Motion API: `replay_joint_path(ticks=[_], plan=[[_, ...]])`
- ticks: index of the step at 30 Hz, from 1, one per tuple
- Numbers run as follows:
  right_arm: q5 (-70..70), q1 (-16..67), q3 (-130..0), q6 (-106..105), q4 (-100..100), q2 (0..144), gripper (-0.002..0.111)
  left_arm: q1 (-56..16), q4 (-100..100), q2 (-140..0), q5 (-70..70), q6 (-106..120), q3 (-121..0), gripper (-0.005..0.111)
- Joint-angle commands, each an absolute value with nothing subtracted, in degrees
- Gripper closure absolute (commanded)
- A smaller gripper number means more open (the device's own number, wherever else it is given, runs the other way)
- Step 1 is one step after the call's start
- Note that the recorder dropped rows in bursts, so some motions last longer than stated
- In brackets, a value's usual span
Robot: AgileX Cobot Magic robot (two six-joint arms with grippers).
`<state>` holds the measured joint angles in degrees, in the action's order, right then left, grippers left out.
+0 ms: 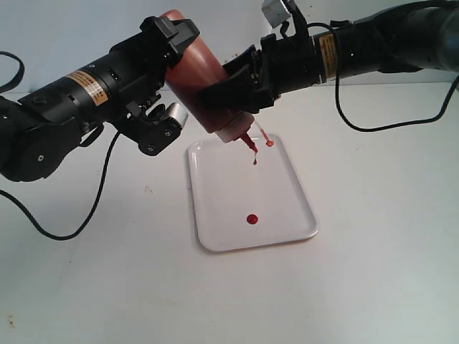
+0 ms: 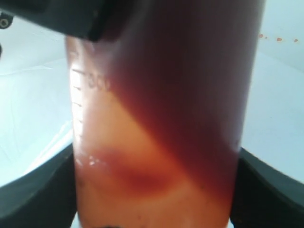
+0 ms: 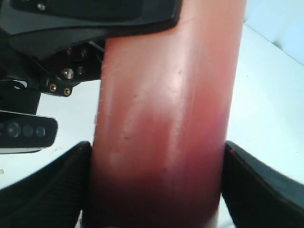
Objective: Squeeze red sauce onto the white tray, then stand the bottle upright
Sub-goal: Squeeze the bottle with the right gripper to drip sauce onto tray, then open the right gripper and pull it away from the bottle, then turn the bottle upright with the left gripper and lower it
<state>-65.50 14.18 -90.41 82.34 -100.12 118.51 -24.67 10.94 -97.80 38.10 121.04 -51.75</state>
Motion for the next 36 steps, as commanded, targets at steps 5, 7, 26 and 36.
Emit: replay_joint_path(ticks=[5, 7, 26, 36], plan=[[-69.96, 11.3, -90.7, 81.47, -96.76, 118.35, 0.003, -24.9, 6.61, -96.74, 42.21, 119.99, -52.57, 0.107], [-69.96, 10.62, -90.7, 81.47, -94.7, 118.35, 0.003, -24.9, 5.13, -96.74, 42.21, 119.99, -52.57, 0.107], [-69.96, -1.53, -90.7, 80.75, -83.24, 118.23, 0.003, -24.9, -6.22, -96.74, 42.65, 105.07, -50.18, 0.107], [-69.96, -1.87, -90.7, 80.75, -83.34, 118.23, 0.003, -24.9, -7.13, -96.74, 43.99, 80.21, -46.7, 0.107]])
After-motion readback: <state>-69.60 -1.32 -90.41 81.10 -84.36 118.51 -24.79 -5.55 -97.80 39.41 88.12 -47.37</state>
